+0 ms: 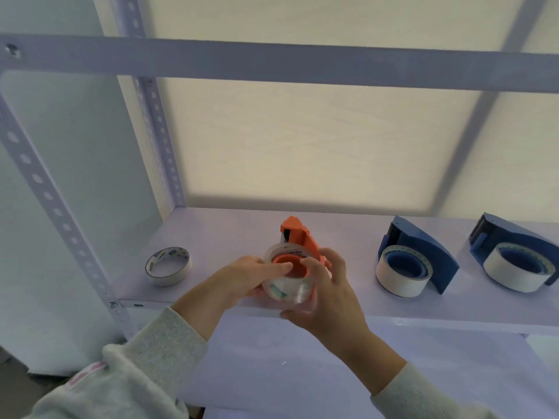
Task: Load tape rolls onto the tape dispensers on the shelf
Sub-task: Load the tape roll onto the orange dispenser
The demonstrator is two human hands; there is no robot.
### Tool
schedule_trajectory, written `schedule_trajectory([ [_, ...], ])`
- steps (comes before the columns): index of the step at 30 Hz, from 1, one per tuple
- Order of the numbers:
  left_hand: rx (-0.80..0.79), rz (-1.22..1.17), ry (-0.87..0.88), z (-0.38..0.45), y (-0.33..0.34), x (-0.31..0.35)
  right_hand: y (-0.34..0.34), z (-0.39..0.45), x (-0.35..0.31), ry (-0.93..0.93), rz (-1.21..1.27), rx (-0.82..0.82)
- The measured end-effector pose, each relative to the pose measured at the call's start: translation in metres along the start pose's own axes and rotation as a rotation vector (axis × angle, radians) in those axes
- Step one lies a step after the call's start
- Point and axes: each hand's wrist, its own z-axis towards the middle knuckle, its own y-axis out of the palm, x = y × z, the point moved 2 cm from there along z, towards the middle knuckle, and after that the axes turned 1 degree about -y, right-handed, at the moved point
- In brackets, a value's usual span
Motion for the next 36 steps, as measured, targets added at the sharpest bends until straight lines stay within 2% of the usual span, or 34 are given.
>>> schedule_trajectory([
  [2, 0.053, -0.013, -0.004, 0.003, -0.004, -0.002, -0.015, 0.008, 0.002, 0.077, 0.137, -0.039],
  [4, 0.1, 0.011, 0.021, 0.007, -0.005, -0.002, -0.027, 0.026, 0.011, 0.194, 0.272, 0.033],
  [6, 0.176, 0.183, 0.068, 0.012, -0.008, -0.002, -0.032, 0.054, 0.026, 0.276, 0.217, 0.056],
  [9, 0.322, 0.627, 0.081, 0.013, -0.011, 0.003, -0.023, 0.093, 0.045, 0.233, 0.032, -0.119],
  [10, 0.402, 0.69, 0.104, 0.012, -0.01, 0.003, -0.018, 0.105, 0.049, 0.204, 0.0, -0.182],
  [12, 0.521, 0.614, 0.288, 0.001, -0.003, 0.008, -0.01, 0.126, 0.054, 0.134, -0.044, -0.284],
  [13, 0.515, 0.572, 0.411, -0.005, 0.004, 0.011, -0.006, 0.135, 0.055, 0.097, -0.061, -0.337],
  [15, 0.394, 0.715, 0.584, -0.013, 0.022, 0.016, 0.002, 0.152, 0.058, 0.04, -0.072, -0.466],
  [17, 0.276, 0.987, 0.629, -0.014, 0.037, 0.012, 0.01, 0.164, 0.064, 0.019, -0.076, -0.576],
  [19, 0.245, 1.136, 0.63, -0.009, 0.044, 0.006, 0.018, 0.172, 0.07, 0.01, -0.07, -0.614],
  [24, 0.324, 1.189, 0.713, -0.002, 0.046, 0.0, 0.027, 0.178, 0.071, -0.009, 0.084, -0.57],
  [27, 0.343, 1.194, 0.777, 0.0, 0.047, -0.002, 0.031, 0.177, 0.072, 0.07, 0.213, -0.552],
  [31, 0.355, 1.214, 0.819, 0.0, 0.047, -0.002, 0.031, 0.175, 0.074, 0.218, 0.449, -0.677],
  [34, 0.35, 1.217, 0.814, 0.001, 0.047, -0.004, 0.031, 0.179, 0.077, 0.199, 0.407, -0.727],
  [36, 0.356, 1.221, 0.842, 0.001, 0.046, -0.005, 0.031, 0.181, 0.076, 0.184, 0.365, -0.678],
])
